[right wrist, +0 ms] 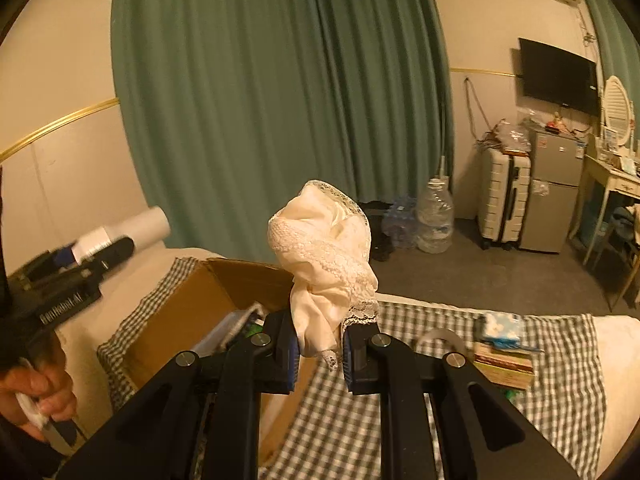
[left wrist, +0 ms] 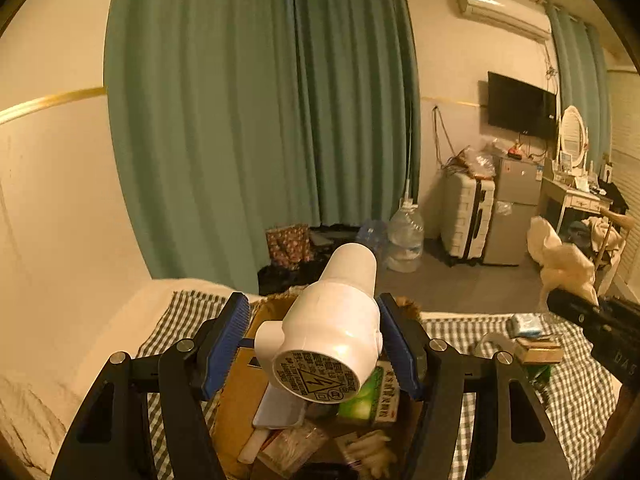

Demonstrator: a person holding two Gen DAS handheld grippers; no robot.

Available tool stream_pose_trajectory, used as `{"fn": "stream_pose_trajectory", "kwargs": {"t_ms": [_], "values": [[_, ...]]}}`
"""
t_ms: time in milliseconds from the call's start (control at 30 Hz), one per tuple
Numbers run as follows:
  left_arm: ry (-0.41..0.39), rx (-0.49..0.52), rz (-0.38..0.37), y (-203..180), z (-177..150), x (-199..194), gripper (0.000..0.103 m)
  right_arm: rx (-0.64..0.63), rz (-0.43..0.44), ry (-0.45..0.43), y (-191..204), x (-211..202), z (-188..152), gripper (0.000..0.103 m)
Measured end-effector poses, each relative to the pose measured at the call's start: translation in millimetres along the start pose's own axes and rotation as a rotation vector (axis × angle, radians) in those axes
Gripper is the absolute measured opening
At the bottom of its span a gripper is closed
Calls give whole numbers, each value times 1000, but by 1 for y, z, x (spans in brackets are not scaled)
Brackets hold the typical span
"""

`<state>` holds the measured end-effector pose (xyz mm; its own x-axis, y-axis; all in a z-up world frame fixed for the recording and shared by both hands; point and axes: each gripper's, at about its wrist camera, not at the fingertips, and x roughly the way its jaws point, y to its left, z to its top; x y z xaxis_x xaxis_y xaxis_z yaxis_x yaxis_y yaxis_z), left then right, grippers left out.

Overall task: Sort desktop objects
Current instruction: 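Carry the hair dryer and lace cloth over the cardboard box with both tools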

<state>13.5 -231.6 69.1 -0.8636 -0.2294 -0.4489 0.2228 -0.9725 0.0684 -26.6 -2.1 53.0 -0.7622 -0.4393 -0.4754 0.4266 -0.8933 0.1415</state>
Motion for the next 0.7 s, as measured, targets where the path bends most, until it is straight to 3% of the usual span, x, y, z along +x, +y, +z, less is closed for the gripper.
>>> {"fn": "stream_pose_trajectory", "kwargs": {"t_ms": [700], "values": [[246, 41, 47, 21, -41, 73, 67, -110, 137, 186, 62, 102, -42, 16]]}}
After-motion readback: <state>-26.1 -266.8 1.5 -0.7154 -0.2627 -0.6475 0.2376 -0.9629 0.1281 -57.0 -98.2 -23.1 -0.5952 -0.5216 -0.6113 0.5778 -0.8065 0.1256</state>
